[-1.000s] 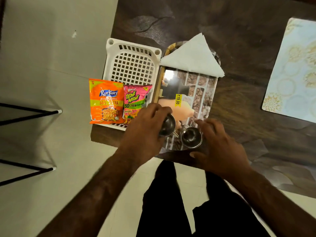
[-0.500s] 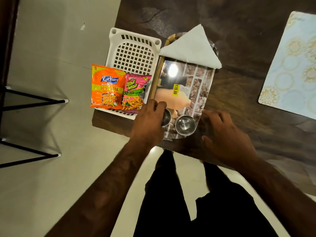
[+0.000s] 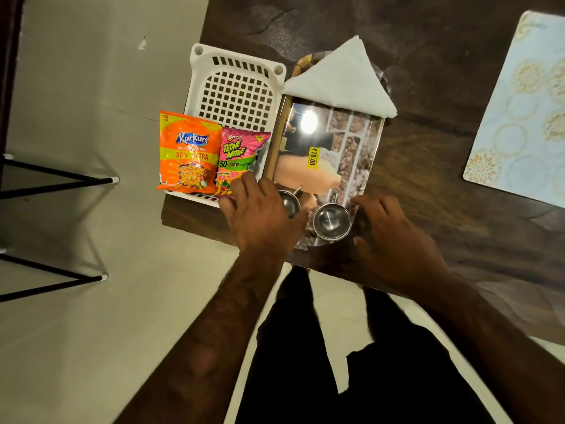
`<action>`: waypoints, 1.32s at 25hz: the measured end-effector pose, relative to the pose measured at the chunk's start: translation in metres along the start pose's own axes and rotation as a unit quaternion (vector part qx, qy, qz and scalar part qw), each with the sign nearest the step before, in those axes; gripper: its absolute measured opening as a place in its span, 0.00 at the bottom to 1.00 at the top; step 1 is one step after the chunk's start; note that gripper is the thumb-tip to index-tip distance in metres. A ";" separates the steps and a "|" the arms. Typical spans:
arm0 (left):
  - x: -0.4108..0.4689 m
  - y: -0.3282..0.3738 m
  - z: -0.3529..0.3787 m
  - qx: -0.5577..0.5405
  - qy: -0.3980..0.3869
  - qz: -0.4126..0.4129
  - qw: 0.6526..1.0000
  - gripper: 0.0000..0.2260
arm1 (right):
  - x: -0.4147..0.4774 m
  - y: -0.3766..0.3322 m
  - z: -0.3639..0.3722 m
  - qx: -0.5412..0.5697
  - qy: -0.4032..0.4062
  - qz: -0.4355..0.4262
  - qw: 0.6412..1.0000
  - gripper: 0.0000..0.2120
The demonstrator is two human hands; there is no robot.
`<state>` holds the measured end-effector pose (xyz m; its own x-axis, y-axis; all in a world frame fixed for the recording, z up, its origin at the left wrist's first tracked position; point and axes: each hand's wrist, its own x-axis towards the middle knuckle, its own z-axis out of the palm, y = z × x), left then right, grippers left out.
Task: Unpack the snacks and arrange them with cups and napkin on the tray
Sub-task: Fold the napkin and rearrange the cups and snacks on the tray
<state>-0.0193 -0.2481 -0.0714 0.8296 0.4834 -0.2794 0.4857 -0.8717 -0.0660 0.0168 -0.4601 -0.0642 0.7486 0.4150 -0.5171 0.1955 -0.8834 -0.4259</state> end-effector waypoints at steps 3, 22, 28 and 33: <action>0.001 0.007 -0.001 0.021 -0.018 -0.016 0.999 0.41 | 0.002 -0.004 0.002 0.009 -0.009 0.004 1.000 0.29; -0.002 -0.011 -0.008 0.014 -0.098 0.172 0.980 0.31 | 0.009 -0.029 0.012 -0.020 -0.013 0.014 1.000 0.33; -0.002 -0.027 -0.025 -0.103 -0.035 0.118 0.987 0.28 | 0.009 -0.038 -0.009 -0.013 -0.016 0.015 1.000 0.32; 0.032 -0.073 -0.035 -0.153 -0.012 -0.009 0.988 0.14 | 0.063 -0.087 -0.019 0.192 -0.007 0.013 0.981 0.11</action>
<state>-0.0183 -0.1662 -0.0422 0.8156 0.4926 -0.3036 0.5632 -0.7962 0.2212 0.0597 -0.3614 -0.0456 0.7410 0.3982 -0.5407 -0.0794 -0.7477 -0.6593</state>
